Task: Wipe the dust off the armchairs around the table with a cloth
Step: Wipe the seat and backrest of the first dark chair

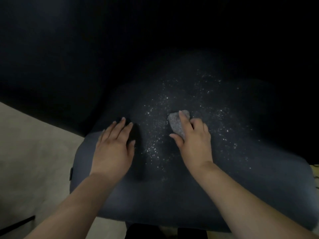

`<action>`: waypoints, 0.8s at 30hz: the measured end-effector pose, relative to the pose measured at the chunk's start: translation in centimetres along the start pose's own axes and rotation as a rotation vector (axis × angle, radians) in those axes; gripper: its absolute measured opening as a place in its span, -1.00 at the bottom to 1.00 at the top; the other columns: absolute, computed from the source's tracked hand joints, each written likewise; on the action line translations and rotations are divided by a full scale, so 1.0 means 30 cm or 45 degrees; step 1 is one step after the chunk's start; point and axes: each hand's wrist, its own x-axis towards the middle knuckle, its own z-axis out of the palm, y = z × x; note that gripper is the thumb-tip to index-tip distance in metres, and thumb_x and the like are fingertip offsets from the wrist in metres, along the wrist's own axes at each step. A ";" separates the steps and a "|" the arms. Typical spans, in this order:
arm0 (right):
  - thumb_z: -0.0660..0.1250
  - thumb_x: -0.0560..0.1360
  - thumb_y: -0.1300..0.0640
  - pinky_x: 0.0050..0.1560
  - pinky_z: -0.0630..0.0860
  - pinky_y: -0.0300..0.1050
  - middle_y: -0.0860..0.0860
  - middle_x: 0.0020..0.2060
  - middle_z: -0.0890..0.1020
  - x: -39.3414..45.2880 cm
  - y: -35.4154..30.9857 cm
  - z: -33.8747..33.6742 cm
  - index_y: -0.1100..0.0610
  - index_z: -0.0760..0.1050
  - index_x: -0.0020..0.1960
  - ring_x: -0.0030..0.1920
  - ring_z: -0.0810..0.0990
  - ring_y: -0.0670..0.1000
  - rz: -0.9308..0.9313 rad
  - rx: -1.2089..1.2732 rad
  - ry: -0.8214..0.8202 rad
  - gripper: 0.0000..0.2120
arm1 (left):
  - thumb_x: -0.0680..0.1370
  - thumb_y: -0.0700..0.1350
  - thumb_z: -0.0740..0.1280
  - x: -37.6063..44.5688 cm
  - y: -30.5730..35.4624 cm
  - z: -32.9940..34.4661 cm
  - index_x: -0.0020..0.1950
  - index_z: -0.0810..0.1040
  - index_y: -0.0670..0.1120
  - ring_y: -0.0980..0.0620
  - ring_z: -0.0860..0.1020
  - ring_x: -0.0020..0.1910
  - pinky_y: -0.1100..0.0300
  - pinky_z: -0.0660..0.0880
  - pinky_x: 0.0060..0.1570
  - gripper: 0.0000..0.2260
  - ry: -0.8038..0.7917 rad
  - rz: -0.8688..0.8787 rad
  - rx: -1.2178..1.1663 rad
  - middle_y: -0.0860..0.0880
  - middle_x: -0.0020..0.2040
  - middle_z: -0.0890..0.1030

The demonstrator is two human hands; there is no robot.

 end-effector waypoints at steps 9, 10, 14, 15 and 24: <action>0.40 0.49 0.14 0.10 0.44 0.12 0.17 0.04 0.46 0.084 -0.036 0.027 0.07 0.37 0.44 0.04 0.43 0.17 -0.042 0.158 0.073 -0.46 | 0.58 -0.06 0.26 -0.008 -0.026 0.007 0.48 0.32 -0.06 -0.05 0.17 0.50 -0.02 0.11 0.48 -0.54 -0.030 -0.049 -0.017 -0.03 0.52 0.24; 0.44 0.44 0.19 0.04 0.48 0.13 0.16 0.00 0.47 0.041 -0.056 0.045 0.08 0.41 0.41 -0.02 0.45 0.18 -0.132 0.161 0.057 -0.45 | 0.58 -0.05 0.26 -0.010 -0.028 0.008 0.49 0.31 -0.05 -0.04 0.16 0.50 -0.01 0.10 0.48 -0.53 -0.044 -0.055 -0.010 -0.03 0.52 0.22; 0.51 0.33 0.33 -0.15 0.53 0.11 0.18 -0.12 0.50 -0.060 0.037 0.033 0.13 0.51 0.32 -0.17 0.48 0.20 -0.283 0.105 0.082 -0.42 | 0.59 -0.01 0.23 -0.027 -0.051 0.011 0.51 0.26 0.00 -0.03 0.11 0.52 -0.01 0.09 0.49 -0.51 -0.081 -0.100 -0.009 0.00 0.55 0.15; 0.49 0.36 0.33 -0.12 0.53 0.13 0.20 -0.10 0.49 -0.024 0.064 0.023 0.14 0.49 0.34 -0.14 0.47 0.22 -0.232 0.092 0.133 -0.44 | 0.59 -0.01 0.23 -0.031 -0.056 0.014 0.51 0.25 0.00 -0.03 0.10 0.52 -0.01 0.08 0.49 -0.51 -0.085 -0.103 -0.006 0.01 0.55 0.15; 0.49 0.36 0.28 -0.13 0.53 0.04 0.15 -0.08 0.48 -0.078 -0.030 0.077 0.08 0.48 0.35 -0.15 0.47 0.17 -0.404 0.166 -0.026 -0.42 | 0.59 0.06 0.19 -0.076 -0.065 0.043 0.52 0.20 0.04 -0.05 0.10 0.52 0.00 0.08 0.48 -0.50 -0.115 -0.152 0.030 0.00 0.56 0.11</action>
